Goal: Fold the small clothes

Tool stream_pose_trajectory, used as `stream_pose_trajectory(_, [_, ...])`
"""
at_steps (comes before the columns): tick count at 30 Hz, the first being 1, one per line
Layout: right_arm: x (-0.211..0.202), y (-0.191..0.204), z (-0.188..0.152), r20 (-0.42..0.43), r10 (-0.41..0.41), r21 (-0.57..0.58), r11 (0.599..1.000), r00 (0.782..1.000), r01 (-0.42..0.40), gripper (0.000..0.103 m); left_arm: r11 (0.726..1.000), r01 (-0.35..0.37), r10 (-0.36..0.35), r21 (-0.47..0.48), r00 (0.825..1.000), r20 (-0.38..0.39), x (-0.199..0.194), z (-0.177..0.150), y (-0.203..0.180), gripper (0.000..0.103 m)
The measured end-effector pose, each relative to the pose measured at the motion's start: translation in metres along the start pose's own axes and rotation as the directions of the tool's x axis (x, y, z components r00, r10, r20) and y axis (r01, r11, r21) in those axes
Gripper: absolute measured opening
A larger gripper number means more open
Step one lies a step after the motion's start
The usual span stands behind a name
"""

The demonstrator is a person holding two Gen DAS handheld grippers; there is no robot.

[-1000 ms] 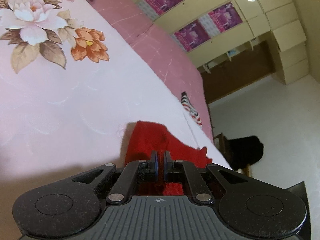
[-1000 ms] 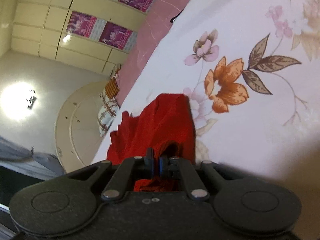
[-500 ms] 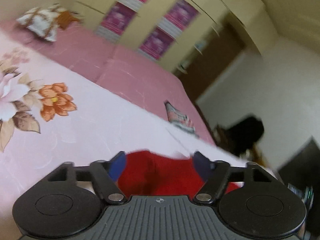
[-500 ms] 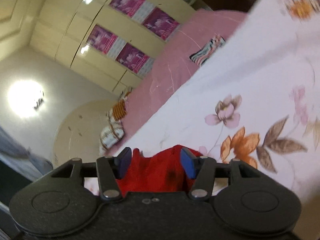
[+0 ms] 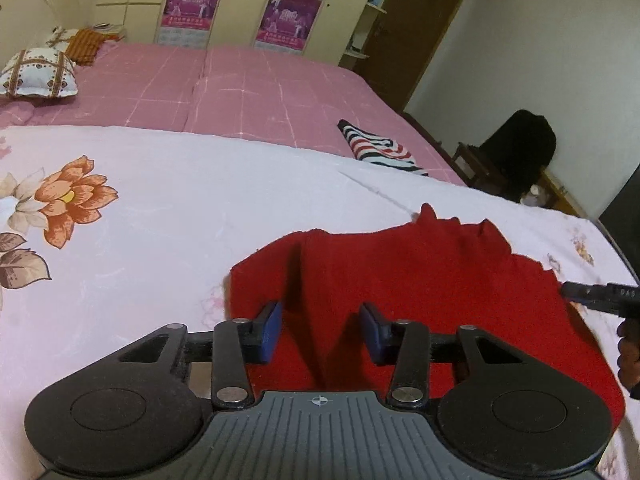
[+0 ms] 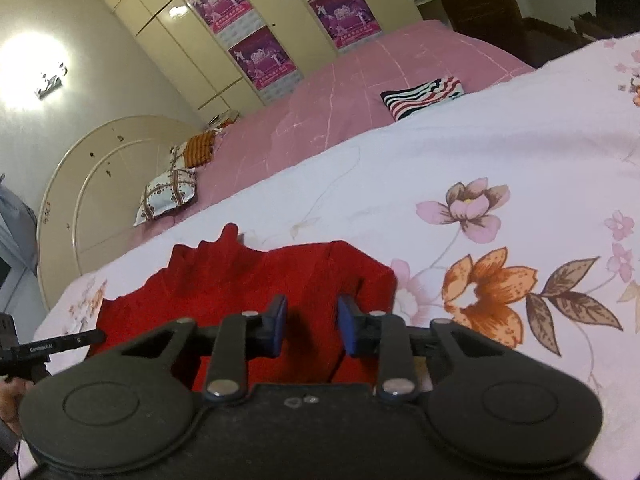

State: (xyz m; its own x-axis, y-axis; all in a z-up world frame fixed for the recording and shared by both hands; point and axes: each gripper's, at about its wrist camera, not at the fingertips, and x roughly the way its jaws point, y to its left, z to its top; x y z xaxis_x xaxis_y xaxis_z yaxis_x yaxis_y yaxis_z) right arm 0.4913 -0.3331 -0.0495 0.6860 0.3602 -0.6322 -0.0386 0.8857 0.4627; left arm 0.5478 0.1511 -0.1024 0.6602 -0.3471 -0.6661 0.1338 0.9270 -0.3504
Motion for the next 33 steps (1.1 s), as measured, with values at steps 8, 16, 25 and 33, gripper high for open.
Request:
stream_pose_trajectory(8, [0.000,0.016,-0.005,-0.004,-0.066,-0.155,0.986,0.998,0.064,0.009,1.000,0.009,-0.009,0.014,1.000,-0.012,0.004,0.001,-0.002,0.018])
stream_pose_trajectory(16, [-0.017,0.053,-0.011,0.097,-0.143,-0.406,0.898,0.985,0.170,0.008,0.996,0.017,-0.036,0.091,0.978,0.205,-0.033,-0.002,-0.013,0.004])
stream_pose_trajectory(25, [-0.025,0.055,0.006,0.259,-0.084,-0.401,0.897,0.962,0.186,0.006,0.999,0.017,-0.027,0.038,0.954,0.297,-0.036,0.007,-0.005,0.004])
stream_pose_trajectory(33, [0.025,0.011,0.005,0.080,-0.207,-0.279,0.934,0.975,0.221,0.008,0.991,-0.123,0.117,0.055,0.987,0.111,0.010,-0.002,-0.002,0.005])
